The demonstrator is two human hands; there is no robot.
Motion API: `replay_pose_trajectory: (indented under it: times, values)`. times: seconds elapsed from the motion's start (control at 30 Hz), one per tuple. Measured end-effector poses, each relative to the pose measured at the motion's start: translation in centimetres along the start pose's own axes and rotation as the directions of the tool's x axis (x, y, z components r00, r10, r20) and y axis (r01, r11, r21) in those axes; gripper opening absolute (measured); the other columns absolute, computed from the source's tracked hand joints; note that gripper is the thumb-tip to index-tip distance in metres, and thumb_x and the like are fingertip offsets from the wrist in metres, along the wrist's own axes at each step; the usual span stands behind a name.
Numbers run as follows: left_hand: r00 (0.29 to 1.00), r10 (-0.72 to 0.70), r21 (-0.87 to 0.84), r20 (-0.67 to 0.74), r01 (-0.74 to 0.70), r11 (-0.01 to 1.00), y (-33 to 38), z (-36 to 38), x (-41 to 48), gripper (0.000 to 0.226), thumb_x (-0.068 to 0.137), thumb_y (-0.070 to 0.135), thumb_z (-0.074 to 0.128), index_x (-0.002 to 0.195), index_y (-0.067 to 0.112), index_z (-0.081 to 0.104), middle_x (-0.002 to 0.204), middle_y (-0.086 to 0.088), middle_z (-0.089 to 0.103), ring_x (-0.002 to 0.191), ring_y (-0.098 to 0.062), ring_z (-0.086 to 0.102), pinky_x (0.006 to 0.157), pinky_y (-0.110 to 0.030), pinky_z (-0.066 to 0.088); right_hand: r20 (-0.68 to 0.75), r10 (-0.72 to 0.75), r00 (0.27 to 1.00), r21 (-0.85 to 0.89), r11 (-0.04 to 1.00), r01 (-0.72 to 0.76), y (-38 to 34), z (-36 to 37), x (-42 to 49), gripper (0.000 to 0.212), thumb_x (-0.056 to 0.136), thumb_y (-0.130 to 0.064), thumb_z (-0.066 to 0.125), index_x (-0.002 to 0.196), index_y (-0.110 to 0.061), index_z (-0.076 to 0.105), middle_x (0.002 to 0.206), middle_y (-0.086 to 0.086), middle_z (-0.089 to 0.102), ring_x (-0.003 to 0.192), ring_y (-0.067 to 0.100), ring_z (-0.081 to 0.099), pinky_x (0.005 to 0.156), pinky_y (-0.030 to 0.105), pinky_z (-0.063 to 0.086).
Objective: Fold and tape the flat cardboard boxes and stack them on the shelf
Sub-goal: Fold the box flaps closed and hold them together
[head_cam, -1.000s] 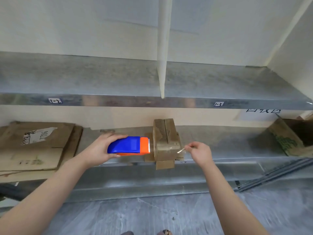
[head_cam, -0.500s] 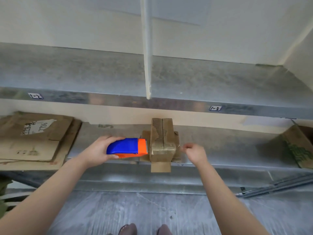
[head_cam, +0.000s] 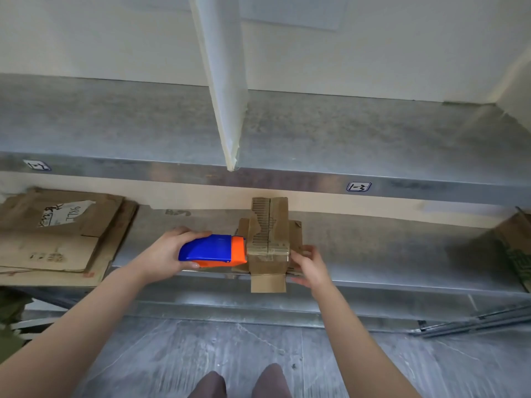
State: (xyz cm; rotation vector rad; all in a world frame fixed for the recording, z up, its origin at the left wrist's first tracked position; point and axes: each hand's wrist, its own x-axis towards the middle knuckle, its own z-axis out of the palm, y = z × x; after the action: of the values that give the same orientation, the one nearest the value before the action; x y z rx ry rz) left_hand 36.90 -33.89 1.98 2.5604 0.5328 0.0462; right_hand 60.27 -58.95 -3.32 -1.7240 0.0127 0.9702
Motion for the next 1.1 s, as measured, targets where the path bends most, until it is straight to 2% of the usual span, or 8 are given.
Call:
replay_pose_trajectory:
  times: [0.23, 0.37, 0.5, 0.6, 0.7, 0.8, 0.97, 1.1]
  values:
    - [1.0, 0.008, 0.018, -0.003, -0.008, 1.0, 0.4, -0.1, -0.1, 0.079, 0.075, 0.031, 0.082, 0.139, 0.047, 0.038, 0.112, 0.009, 0.049, 0.104, -0.01, 0.044, 0.088, -0.026, 0.035, -0.046, -0.52, 0.853, -0.34, 0.811, 0.476, 1.5, 0.2, -1.5, 0.025, 0.089, -0.012, 0.066, 0.11, -0.025, 0.062, 0.101, -0.015, 0.067, 0.096, 0.001, 0.064, 0.091, 0.026, 0.052]
    - [1.0, 0.013, 0.018, -0.004, -0.013, 1.0, 0.5, 0.0, 0.0, 0.078, 0.075, 0.03, 0.081, 0.14, 0.045, 0.04, 0.114, 0.009, 0.05, 0.106, -0.011, 0.045, 0.09, -0.027, 0.036, 0.094, -0.461, 0.882, -0.284, 0.837, 0.467, 1.6, -0.2, -2.7, 0.044, 0.092, -0.016, 0.063, 0.133, -0.028, 0.052, 0.11, -0.018, 0.062, 0.105, 0.0, 0.063, 0.099, 0.026, 0.05]
    - [1.0, 0.019, 0.002, -0.004, -0.019, 1.0, 0.7, 0.3, 0.3, 0.078, 0.075, 0.029, 0.081, 0.14, 0.043, 0.04, 0.115, 0.008, 0.051, 0.106, -0.012, 0.045, 0.093, -0.03, 0.038, 0.102, -0.508, 0.855, -0.452, 0.742, 0.495, 0.6, 0.9, -3.4, 0.066, 0.087, -0.048, 0.065, 0.145, -0.045, 0.033, 0.092, -0.023, 0.062, 0.08, -0.004, 0.061, 0.082, 0.019, 0.051]
    - [1.0, 0.019, 0.002, -0.011, -0.019, 1.0, 0.5, 0.3, 0.2, 0.079, 0.075, 0.029, 0.082, 0.141, 0.042, 0.04, 0.114, 0.007, 0.051, 0.105, -0.012, 0.045, 0.09, -0.028, 0.037, 0.004, -0.534, 0.845, -0.619, 0.663, 0.422, 0.4, 2.4, -3.6, 0.054, 0.088, -0.051, 0.062, 0.139, -0.045, 0.045, 0.063, -0.009, 0.059, 0.065, 0.011, 0.061, 0.073, 0.028, 0.056]
    - [0.999, 0.03, 0.008, -0.022, -0.029, 1.0, 0.4, 0.6, 0.0, 0.078, 0.075, 0.03, 0.081, 0.142, 0.039, 0.041, 0.113, 0.005, 0.051, 0.103, -0.012, 0.043, 0.087, -0.025, 0.034, -0.057, -0.498, 0.865, -0.554, 0.737, 0.388, 0.5, 2.6, -3.0, 0.049, 0.088, -0.043, 0.067, 0.136, -0.039, 0.054, 0.068, -0.007, 0.064, 0.072, 0.011, 0.064, 0.076, 0.023, 0.055]
    - [0.999, 0.022, -0.014, -0.033, -0.023, 1.0, -0.1, 0.7, -0.1, 0.079, 0.075, 0.03, 0.082, 0.142, 0.038, 0.041, 0.112, 0.005, 0.051, 0.104, -0.012, 0.043, 0.087, -0.025, 0.033, -0.033, -0.476, 0.879, -0.547, 0.744, 0.383, -0.3, 2.6, -2.5, 0.052, 0.085, -0.049, 0.068, 0.134, -0.037, 0.055, 0.063, -0.007, 0.06, 0.067, 0.007, 0.061, 0.061, 0.008, 0.043]
    - [0.999, 0.011, -0.049, -0.049, -0.014, 0.999, -1.2, 0.5, 0.2, 0.079, 0.073, 0.03, 0.083, 0.141, 0.039, 0.043, 0.114, 0.005, 0.051, 0.104, -0.012, 0.043, 0.089, -0.025, 0.034, -0.109, -0.473, 0.874, -0.547, 0.763, 0.345, -0.4, 4.1, -2.0, 0.051, 0.085, -0.049, 0.068, 0.133, -0.038, 0.057, 0.061, -0.003, 0.061, 0.064, 0.01, 0.061, 0.064, 0.02, 0.05]
    - [0.998, 0.021, -0.083, -0.054, -0.026, 0.996, -2.8, -0.7, -0.1, 0.08, 0.074, 0.031, 0.082, 0.138, 0.051, 0.038, 0.116, 0.01, 0.051, 0.105, -0.009, 0.044, 0.09, -0.025, 0.036, -0.157, -0.458, 0.875, -0.485, 0.807, 0.336, -0.4, 4.5, -1.8, 0.048, 0.083, -0.048, 0.072, 0.129, -0.04, 0.06, 0.061, -0.018, 0.062, 0.059, 0.003, 0.062, 0.059, 0.012, 0.047]
